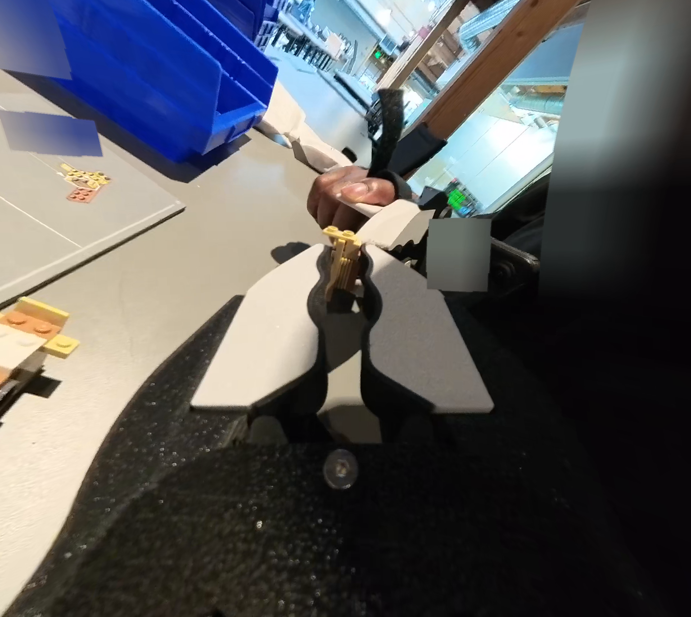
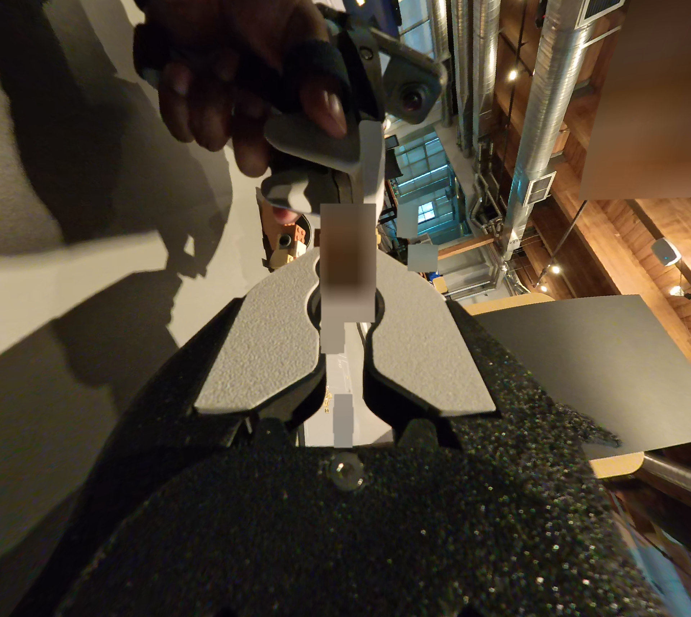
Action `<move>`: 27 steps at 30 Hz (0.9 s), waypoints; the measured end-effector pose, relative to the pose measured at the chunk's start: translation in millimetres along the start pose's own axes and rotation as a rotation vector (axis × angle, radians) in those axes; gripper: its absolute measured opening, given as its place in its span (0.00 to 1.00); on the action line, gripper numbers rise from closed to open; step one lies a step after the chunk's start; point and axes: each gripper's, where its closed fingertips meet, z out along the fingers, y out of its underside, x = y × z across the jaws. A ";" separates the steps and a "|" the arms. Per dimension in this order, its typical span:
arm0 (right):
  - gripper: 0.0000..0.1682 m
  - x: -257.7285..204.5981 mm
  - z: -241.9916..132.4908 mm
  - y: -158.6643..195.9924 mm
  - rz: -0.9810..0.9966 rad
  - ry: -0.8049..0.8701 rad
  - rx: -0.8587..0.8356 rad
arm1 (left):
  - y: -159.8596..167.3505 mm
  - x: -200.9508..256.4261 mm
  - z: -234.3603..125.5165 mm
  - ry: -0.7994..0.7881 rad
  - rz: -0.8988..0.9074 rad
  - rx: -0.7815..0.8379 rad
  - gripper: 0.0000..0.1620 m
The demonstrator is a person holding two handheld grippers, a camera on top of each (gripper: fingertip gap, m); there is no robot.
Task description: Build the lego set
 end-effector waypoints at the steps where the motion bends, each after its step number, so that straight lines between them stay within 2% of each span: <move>1: 0.10 0.3 -0.1 -0.4 0.004 -0.002 0.001 | -0.4 0.4 0.0 0.010 -0.005 0.011 0.09; 13: 0.10 -0.3 -0.5 -0.2 0.090 -0.059 0.003 | 0.3 -1.1 1.6 0.084 -0.149 0.061 0.09; 18: 0.10 0.0 -1.0 0.2 0.097 -0.066 -0.001 | 5.0 -0.1 5.6 0.095 -0.157 0.032 0.14; 27: 0.10 -6.1 -0.3 -0.5 0.065 -0.094 -0.020 | 5.8 -6.1 6.1 -0.039 -0.065 0.006 0.15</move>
